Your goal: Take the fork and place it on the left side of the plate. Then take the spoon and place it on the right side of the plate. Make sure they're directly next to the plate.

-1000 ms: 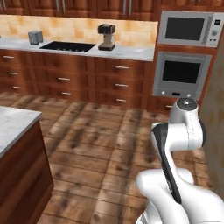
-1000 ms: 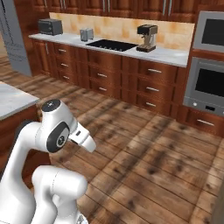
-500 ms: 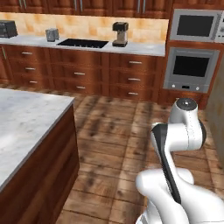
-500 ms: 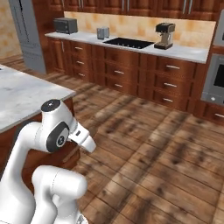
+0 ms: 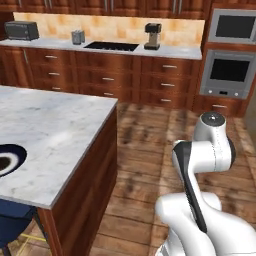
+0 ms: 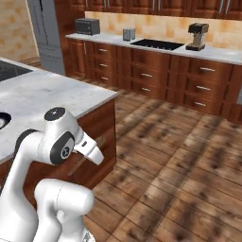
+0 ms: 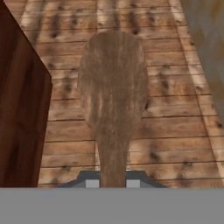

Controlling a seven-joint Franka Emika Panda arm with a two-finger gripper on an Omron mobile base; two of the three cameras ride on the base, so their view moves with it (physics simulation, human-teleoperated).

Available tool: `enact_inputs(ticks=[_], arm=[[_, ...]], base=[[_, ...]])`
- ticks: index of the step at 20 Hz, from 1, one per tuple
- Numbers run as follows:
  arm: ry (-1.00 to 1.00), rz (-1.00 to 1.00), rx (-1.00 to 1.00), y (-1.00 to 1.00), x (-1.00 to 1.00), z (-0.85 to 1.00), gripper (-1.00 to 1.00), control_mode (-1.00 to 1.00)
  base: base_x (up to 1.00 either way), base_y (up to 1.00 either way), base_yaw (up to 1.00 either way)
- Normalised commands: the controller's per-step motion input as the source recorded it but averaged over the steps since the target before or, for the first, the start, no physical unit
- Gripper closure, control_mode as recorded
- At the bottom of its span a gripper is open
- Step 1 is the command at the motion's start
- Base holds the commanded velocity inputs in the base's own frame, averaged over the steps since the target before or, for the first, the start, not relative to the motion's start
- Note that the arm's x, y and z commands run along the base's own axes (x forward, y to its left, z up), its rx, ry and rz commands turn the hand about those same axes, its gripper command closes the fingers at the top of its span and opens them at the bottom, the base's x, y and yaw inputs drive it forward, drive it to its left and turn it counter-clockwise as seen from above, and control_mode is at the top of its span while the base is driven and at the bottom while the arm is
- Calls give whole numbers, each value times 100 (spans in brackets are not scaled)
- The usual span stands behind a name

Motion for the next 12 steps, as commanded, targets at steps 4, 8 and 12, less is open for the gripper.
enact_inputs(ticks=[4, 8, 12], arm=[[0, 0, 0, 0, 0, 0, 100, 100], [0, 0, 0, 0, 0, 0, 100, 100], [0, 0, 0, 0, 0, 0, 100, 100]], base=[[-49, 83, 0], [-36, 79, 0], [-15, 79, -2]])
